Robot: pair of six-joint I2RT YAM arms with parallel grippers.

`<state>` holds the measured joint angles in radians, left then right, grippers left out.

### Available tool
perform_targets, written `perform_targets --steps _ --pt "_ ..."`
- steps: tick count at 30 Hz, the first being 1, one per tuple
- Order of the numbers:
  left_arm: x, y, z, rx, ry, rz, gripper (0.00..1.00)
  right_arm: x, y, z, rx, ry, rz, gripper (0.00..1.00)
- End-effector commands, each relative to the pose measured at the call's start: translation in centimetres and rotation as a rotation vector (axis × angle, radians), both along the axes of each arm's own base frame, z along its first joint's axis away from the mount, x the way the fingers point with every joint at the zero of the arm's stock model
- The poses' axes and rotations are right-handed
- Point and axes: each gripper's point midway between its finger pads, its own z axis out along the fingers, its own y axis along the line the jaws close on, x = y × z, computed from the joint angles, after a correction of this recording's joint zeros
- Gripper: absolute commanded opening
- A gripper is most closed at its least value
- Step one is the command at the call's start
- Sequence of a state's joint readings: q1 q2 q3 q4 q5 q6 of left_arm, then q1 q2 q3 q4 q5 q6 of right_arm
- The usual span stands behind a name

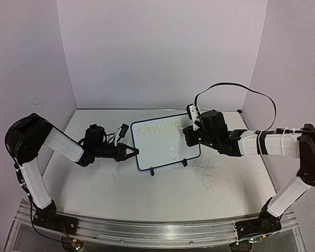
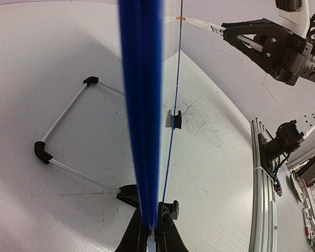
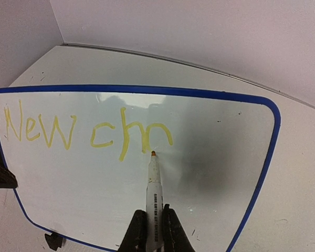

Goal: Write a sentence on the whiteboard

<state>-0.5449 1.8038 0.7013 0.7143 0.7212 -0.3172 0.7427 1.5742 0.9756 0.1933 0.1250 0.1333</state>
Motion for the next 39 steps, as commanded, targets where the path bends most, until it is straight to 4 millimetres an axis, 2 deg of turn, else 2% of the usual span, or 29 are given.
perform_targets --steps 1,12,25,32,39 --pt "1.1 0.3 0.3 0.034 -0.034 0.048 0.0 0.5 -1.4 0.8 -0.017 -0.021 -0.078 0.0" --pt "1.0 0.3 0.3 0.035 -0.036 0.049 0.0 1.7 -1.3 1.9 -0.003 -0.065 -0.116 0.0" --pt "1.0 0.3 0.3 0.036 -0.036 0.046 0.0 2.5 -0.6 2.4 0.007 -0.083 -0.114 0.0" --pt "1.1 0.2 0.3 0.035 -0.037 0.044 0.0 1.8 -0.3 1.9 0.018 -0.059 -0.085 0.0" --pt "1.2 0.2 0.4 0.034 -0.038 0.043 0.0 0.8 -0.9 1.1 0.006 -0.03 -0.079 0.0"
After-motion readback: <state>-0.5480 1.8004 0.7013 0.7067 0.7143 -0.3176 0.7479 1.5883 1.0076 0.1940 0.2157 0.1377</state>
